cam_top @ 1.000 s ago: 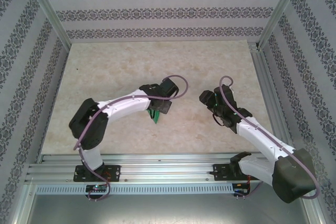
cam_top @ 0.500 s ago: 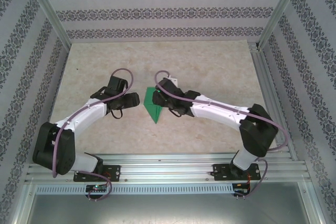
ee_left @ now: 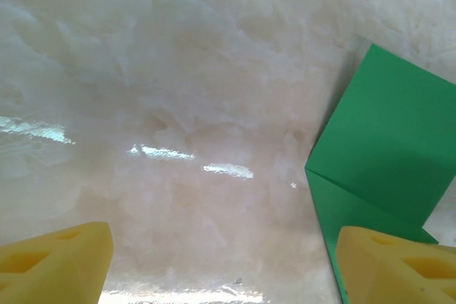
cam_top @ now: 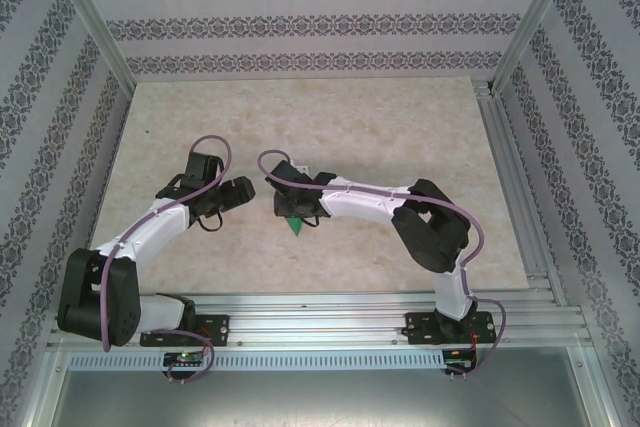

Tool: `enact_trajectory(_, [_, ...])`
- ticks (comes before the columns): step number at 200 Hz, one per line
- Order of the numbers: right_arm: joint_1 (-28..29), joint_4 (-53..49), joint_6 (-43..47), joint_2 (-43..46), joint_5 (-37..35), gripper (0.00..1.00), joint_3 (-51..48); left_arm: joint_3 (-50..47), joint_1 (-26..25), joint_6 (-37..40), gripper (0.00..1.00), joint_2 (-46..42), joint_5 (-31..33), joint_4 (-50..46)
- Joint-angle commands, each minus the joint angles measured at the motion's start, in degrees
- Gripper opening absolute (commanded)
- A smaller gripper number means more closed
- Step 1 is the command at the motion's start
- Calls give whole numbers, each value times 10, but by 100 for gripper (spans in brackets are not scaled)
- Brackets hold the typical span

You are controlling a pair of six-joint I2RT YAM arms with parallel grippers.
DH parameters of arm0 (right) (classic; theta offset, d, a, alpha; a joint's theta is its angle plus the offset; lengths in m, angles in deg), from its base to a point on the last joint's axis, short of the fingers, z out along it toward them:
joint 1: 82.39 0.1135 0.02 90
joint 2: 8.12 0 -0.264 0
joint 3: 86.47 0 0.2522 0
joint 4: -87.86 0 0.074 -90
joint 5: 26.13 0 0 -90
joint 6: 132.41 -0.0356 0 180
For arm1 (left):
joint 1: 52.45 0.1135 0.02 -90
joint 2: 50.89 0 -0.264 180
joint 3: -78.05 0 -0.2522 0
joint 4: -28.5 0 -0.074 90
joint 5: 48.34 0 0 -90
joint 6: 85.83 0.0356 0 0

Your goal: Fold a paper plane with a square sheet of paper (pick it up from the middle)

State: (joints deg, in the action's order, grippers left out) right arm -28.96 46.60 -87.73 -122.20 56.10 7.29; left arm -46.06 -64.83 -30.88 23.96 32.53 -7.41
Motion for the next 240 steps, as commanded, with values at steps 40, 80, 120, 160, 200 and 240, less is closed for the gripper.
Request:
enact_trajectory(40, [-30,16,-3,-18,24,41,-30,2,6,-5,83,22,-40,36])
enact_trajectory(80, [-35,1,11,-35,16,37,-24,4,6,-5,83,33,-55,42])
enact_trajectory(120, [-38,-8,38,-37,16,33,-35,5,6,-1,83,42,-80,52])
enact_trajectory(160, [-55,46,136,-2,76,30,-110,7,5,28,83,62,-146,67])
enact_trajectory(200, [-91,123,237,59,164,29,-204,12,-27,36,82,99,-204,95])
enact_trajectory(240, [-118,171,289,88,209,29,-253,6,-69,-13,77,142,-251,176])
